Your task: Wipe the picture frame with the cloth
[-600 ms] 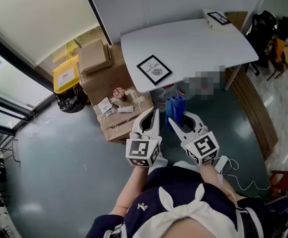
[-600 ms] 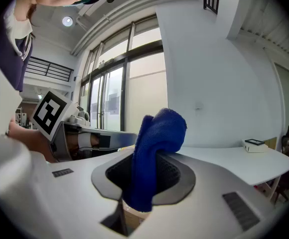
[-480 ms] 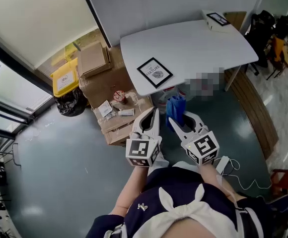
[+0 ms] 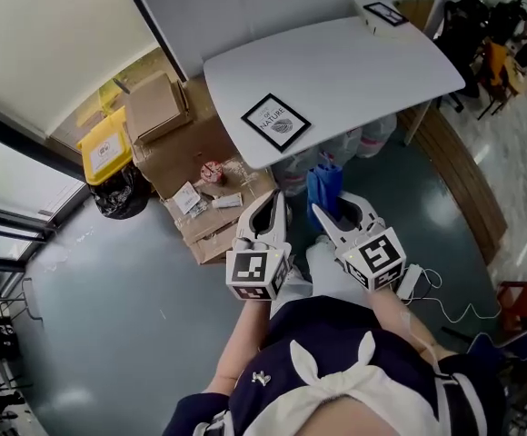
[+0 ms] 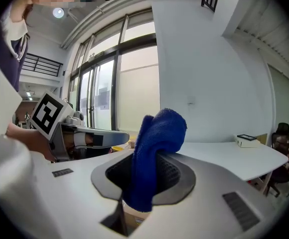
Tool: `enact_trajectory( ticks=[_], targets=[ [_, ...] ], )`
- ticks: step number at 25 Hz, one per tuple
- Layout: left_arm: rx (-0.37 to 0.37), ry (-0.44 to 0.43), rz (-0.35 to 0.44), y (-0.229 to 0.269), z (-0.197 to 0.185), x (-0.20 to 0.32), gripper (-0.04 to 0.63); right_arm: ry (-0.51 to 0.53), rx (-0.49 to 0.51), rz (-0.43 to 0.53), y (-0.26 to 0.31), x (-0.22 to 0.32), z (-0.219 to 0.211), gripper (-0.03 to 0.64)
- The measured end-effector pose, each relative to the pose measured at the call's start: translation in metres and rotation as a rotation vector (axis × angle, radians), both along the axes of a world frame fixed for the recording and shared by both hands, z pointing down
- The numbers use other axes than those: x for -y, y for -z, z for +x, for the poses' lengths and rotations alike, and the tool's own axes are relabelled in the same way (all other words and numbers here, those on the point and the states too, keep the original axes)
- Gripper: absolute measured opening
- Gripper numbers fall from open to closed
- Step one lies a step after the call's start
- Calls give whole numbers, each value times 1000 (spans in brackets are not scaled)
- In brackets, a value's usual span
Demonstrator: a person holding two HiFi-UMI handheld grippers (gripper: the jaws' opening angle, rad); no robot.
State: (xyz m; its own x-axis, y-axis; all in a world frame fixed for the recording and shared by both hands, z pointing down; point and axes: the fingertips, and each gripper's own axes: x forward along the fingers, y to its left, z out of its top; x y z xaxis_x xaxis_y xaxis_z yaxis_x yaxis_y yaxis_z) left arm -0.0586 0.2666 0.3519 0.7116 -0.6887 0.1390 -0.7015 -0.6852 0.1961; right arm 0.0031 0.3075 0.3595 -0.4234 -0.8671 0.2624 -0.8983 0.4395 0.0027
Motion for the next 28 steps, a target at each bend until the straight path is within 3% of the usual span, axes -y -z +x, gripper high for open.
enact_trajectory(
  ticks=[14,28],
  targets=[
    [28,0,-36,-18,18,44,0,26,12,14,-8,40,17,92],
    [81,29,-94,-41,32,119,0,103,-3,-77,-31,120,31,92]
  ],
)
